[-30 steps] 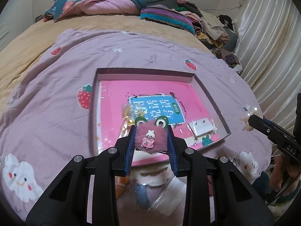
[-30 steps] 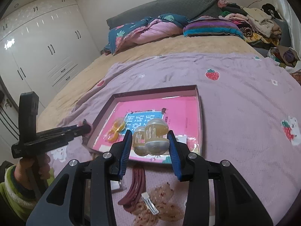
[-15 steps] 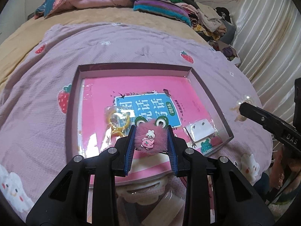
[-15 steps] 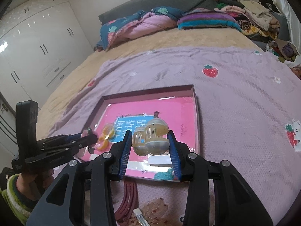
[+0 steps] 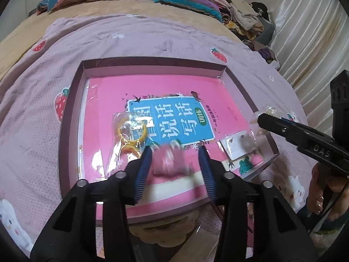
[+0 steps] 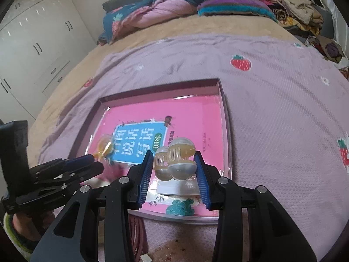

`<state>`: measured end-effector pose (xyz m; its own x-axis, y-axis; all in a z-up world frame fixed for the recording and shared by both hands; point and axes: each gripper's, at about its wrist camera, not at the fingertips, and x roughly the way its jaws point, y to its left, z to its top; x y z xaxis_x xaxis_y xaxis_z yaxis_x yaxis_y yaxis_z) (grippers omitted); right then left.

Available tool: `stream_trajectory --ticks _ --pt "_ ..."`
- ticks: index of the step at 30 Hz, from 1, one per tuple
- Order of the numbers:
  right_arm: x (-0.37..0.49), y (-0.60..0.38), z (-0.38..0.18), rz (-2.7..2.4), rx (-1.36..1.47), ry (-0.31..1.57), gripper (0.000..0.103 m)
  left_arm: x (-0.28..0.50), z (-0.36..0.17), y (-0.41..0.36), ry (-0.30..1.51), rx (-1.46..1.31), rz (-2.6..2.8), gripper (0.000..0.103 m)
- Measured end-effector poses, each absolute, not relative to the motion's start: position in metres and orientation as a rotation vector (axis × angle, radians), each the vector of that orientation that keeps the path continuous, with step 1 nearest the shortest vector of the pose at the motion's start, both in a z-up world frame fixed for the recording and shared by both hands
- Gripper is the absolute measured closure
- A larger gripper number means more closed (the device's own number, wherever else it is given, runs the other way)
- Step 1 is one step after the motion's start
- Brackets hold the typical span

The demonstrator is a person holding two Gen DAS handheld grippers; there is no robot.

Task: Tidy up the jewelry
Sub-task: 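Carry both clips into the grey box and open both tools to release them, then withdraw both open tools from the box toward the remaining accessories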

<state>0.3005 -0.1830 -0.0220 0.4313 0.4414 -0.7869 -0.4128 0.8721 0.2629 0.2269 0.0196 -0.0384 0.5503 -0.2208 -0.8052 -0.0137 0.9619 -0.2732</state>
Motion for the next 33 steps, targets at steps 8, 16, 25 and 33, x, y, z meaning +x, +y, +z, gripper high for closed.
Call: stream_trajectory --ticks 8,16,25,33 --pt "0.306 -0.179 -0.035 0.513 0.019 1.020 0.065 0.216 -0.034 0.025 0.975 -0.254 -0.096 0.049" --pt "0.299 -0.192 -0.025 0.514 0.069 0.986 0.047 0.204 -0.026 0.033 0.962 -0.266 -0.063 0.039" --pt "0.272 -0.210 0.010 0.529 0.118 0.889 0.024 0.186 -0.006 0.040 0.915 -0.291 -0.034 0.023" --pt "0.246 -0.219 0.045 0.545 0.117 0.794 0.020 0.167 0.021 0.048 0.850 -0.318 -0.007 0.010"
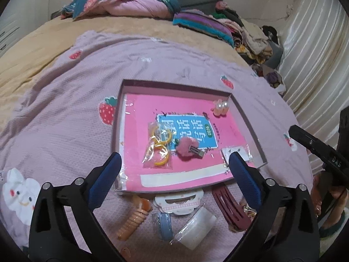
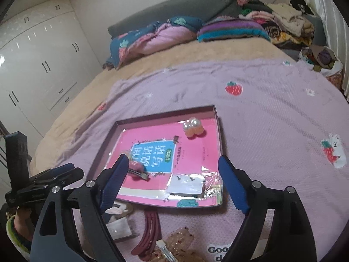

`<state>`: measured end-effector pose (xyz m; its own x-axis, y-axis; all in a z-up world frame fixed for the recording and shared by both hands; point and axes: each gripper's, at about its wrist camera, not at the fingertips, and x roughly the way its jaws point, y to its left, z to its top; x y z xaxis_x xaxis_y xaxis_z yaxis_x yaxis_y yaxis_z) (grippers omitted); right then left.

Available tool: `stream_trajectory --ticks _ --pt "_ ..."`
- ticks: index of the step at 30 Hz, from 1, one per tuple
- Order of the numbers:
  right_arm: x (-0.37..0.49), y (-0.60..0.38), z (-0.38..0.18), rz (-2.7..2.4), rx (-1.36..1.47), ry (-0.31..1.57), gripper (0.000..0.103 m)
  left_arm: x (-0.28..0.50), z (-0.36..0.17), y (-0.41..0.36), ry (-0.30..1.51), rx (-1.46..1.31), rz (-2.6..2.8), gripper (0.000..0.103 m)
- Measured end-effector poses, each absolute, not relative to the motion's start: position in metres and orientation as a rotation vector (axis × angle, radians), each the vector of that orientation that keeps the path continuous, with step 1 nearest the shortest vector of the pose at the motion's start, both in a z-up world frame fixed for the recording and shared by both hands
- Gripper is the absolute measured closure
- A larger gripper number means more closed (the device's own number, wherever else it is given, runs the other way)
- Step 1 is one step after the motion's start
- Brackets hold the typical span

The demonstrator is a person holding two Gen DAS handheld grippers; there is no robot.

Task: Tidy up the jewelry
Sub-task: 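Withdraw both open tools from the box toward the remaining accessories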

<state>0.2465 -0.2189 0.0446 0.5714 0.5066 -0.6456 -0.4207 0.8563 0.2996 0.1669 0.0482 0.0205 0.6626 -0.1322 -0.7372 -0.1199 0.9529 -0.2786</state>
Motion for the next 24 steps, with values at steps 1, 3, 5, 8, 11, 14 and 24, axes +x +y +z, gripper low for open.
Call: stream_trajectory --ticks 1,3,5,8,11,14,24 --pt "0.243 -0.220 0.048 0.549 0.118 0.784 0.020 0.164 0.024 0.049 0.840 -0.321 -0.004 0.010" --pt "0.237 -0.223 0.056 0.554 0.119 0.765 0.019 0.159 0.031 0.052 0.824 -0.324 0.000 0.010" --pt "0.231 -0.224 0.061 0.560 0.119 0.750 0.019 0.153 0.037 0.054 0.807 -0.328 0.004 0.010" --pt "0.221 -0.227 0.071 0.571 0.115 0.722 0.018 0.145 0.044 0.056 0.785 -0.331 0.010 0.010" --pt "0.212 -0.228 0.077 0.580 0.114 0.707 0.018 0.137 0.049 0.058 0.770 -0.334 0.013 0.010" --pt "0.203 -0.229 0.082 0.590 0.107 0.694 0.018 0.131 0.053 0.058 0.758 -0.333 0.014 0.010" --pt "0.179 -0.229 0.087 0.609 0.085 0.677 0.018 0.110 0.058 0.061 0.740 -0.340 0.015 0.010"
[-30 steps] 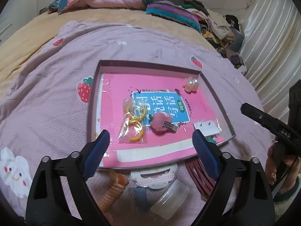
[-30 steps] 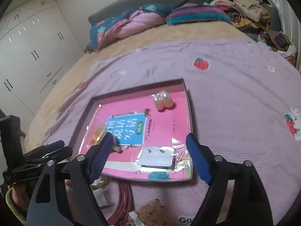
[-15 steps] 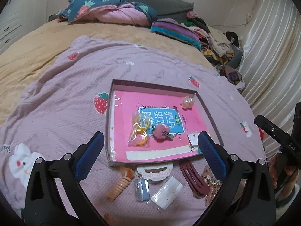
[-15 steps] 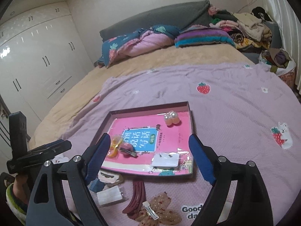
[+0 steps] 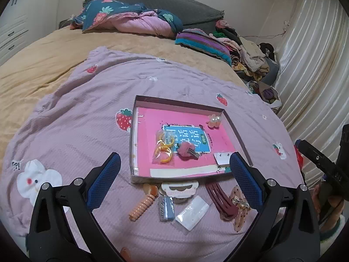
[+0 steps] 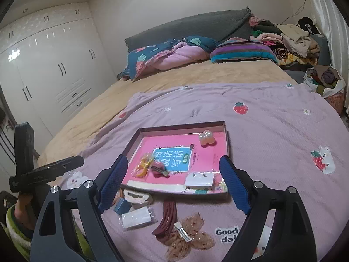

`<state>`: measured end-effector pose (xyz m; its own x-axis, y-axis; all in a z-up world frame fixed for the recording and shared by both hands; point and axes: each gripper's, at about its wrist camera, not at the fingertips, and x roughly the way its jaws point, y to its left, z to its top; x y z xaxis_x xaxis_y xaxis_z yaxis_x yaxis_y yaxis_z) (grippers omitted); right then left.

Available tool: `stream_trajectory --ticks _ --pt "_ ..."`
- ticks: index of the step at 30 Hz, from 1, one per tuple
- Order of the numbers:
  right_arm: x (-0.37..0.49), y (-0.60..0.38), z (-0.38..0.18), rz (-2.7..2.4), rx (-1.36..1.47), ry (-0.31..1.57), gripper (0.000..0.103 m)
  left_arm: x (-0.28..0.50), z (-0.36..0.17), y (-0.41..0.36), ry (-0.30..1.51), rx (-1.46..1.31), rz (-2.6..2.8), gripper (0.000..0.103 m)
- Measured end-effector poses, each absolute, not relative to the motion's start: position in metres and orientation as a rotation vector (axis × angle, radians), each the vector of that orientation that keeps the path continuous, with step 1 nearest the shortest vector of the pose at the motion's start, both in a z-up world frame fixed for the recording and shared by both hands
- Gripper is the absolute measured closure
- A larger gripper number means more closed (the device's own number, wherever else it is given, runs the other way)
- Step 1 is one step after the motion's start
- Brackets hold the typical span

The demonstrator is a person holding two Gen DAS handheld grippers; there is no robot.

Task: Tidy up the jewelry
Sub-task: 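Withdraw both open tools from the box toward the remaining accessories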

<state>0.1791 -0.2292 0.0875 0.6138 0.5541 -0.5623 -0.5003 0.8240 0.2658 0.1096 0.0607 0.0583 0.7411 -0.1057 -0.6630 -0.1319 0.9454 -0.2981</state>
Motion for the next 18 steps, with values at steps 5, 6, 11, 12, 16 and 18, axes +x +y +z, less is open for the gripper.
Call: stream_trajectory --ticks 5,6,11,12,16,18 --pt "0.170 -0.229 0.086 0.620 0.076 0.684 0.018 0.104 0.058 0.061 0.741 -0.336 0.018 0.010" --pt "0.168 -0.229 0.086 0.624 0.073 0.686 0.018 0.102 0.058 0.061 0.742 -0.334 0.020 0.010" --pt "0.159 -0.227 0.081 0.639 0.055 0.696 0.018 0.095 0.055 0.061 0.748 -0.322 0.026 0.010" --pt "0.157 -0.227 0.080 0.641 0.051 0.698 0.018 0.094 0.054 0.060 0.751 -0.320 0.026 0.010" --pt "0.149 -0.224 0.074 0.651 0.030 0.708 0.018 0.089 0.050 0.059 0.763 -0.308 0.028 0.010" --pt "0.145 -0.223 0.071 0.655 0.021 0.713 0.018 0.087 0.047 0.059 0.770 -0.307 0.028 0.010"
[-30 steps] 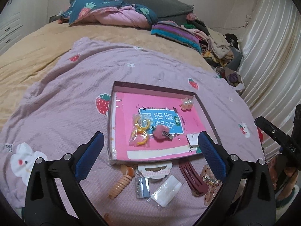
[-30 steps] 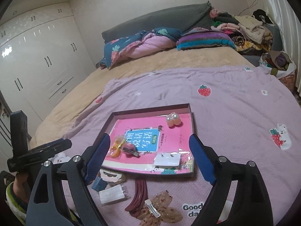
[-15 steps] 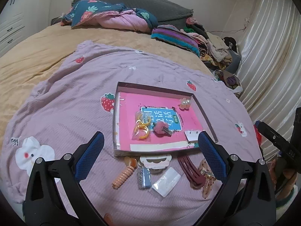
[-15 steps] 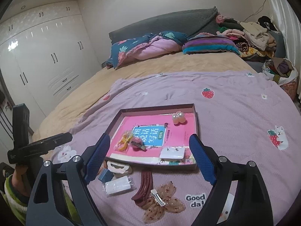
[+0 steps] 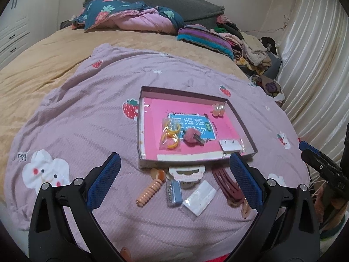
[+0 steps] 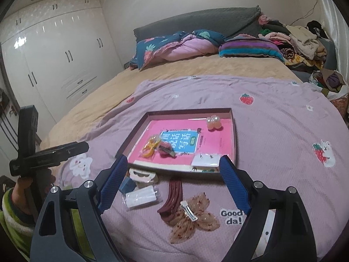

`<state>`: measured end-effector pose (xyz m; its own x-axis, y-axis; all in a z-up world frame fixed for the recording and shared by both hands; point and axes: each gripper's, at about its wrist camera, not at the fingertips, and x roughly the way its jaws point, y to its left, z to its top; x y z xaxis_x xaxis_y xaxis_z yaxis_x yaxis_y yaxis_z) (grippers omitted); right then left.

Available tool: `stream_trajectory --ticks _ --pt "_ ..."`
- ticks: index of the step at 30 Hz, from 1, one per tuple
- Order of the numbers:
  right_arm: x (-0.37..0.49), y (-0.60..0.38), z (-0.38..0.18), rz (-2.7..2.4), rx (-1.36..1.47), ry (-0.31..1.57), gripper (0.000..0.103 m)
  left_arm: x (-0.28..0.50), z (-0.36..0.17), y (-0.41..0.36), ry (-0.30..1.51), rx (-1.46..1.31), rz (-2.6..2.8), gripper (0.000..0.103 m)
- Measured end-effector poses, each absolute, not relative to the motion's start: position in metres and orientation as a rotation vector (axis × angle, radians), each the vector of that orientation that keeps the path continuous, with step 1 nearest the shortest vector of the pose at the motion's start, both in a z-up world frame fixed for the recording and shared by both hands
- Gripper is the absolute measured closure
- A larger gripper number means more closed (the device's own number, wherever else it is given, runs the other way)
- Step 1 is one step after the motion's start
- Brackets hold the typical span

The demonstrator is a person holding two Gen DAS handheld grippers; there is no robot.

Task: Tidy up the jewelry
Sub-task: 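Withdraw both open tools from the box toward the remaining accessories, then grasp the maroon hair clip with the right tool while the left tool grasps the blue rhinestone clip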

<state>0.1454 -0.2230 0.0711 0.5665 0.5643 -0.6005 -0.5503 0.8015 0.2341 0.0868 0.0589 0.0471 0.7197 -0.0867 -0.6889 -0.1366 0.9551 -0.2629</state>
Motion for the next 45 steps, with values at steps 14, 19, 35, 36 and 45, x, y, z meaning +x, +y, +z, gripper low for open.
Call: stream_trajectory --ticks 14,19,35,36,45 --pt "0.119 -0.214 0.049 0.684 -0.052 0.743 0.018 0.067 0.025 0.055 0.819 -0.280 0.047 0.010" --pt "0.110 -0.212 0.042 0.691 -0.063 0.753 0.018 0.062 0.017 0.052 0.840 -0.277 0.043 0.010" --pt "0.100 -0.191 0.011 0.705 -0.143 0.797 0.018 0.058 -0.015 0.040 0.910 -0.258 0.021 0.010" --pt "0.100 -0.189 0.008 0.708 -0.150 0.801 0.018 0.058 -0.017 0.039 0.913 -0.257 0.019 0.010" --pt "0.107 -0.176 -0.015 0.708 -0.207 0.846 0.028 0.063 -0.031 0.034 0.943 -0.249 -0.011 0.034"
